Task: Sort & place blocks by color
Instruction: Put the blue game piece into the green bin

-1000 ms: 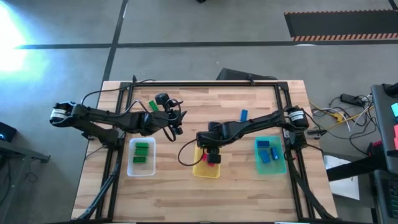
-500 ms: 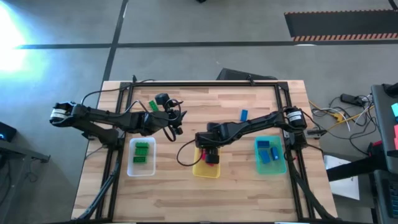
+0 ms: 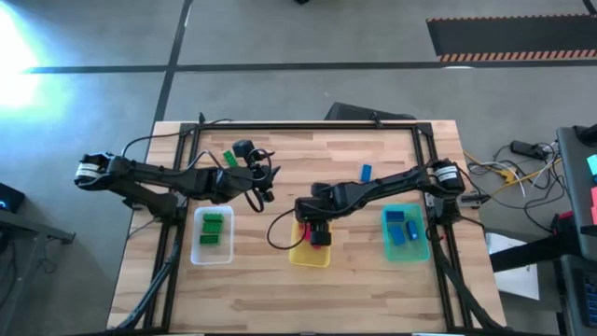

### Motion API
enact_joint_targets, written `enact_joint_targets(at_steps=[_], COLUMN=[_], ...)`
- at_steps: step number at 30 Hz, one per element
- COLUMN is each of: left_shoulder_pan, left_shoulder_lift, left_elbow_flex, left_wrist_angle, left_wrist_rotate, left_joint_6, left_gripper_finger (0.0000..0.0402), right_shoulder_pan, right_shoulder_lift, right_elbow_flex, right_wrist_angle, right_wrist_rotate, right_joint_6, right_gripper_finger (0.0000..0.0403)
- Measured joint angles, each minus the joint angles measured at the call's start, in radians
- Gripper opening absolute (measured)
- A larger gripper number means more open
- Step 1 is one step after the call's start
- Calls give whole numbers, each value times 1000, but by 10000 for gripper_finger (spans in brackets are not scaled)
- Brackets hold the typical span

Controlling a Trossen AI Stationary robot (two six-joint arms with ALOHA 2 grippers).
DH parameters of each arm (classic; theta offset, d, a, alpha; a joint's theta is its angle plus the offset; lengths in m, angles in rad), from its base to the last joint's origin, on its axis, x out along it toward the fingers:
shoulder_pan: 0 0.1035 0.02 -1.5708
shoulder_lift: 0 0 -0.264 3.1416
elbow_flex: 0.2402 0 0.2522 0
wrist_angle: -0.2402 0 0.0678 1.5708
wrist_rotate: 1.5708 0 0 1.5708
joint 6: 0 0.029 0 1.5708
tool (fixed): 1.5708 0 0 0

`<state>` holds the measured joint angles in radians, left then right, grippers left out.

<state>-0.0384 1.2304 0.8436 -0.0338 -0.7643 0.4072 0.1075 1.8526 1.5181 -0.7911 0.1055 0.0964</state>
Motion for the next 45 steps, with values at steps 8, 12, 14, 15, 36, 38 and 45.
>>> enact_joint_targets(at_steps=[8, 12, 14, 15, 36, 38, 45], left_shoulder_pan=[0, 0, 0, 0, 0, 0, 0], left_shoulder_lift=[0, 0, 0, 0, 0, 0, 0], left_elbow_flex=[0, 0, 0, 0, 0, 0, 0], left_wrist_angle=[-1, -2, -2, -2, -2, -2, -2], left_wrist_rotate=[0, 0, 0, 0, 0, 0, 0], left_joint_6=[-1, -2, -2, -2, -4, -2, 18], left_gripper_finger=[198, 198, 198, 198, 198, 198, 198], right_shoulder_pan=[-2, -33, -54, -67, -322, -339, -396], right_shoulder_lift=[-120, -202, -249, -272, -431, -420, -388], right_elbow_flex=[-37, -100, -144, -167, -537, -542, -593], right_wrist_angle=[-15, -11, -13, -13, -22, -22, -23], right_wrist_rotate=[6, 97, 145, 170, 360, 359, 358], right_joint_6=[-19, 59, 141, 192, 1019, 1018, 1030], right_gripper_finger=[150, 143, 142, 141, 210, 215, 240])
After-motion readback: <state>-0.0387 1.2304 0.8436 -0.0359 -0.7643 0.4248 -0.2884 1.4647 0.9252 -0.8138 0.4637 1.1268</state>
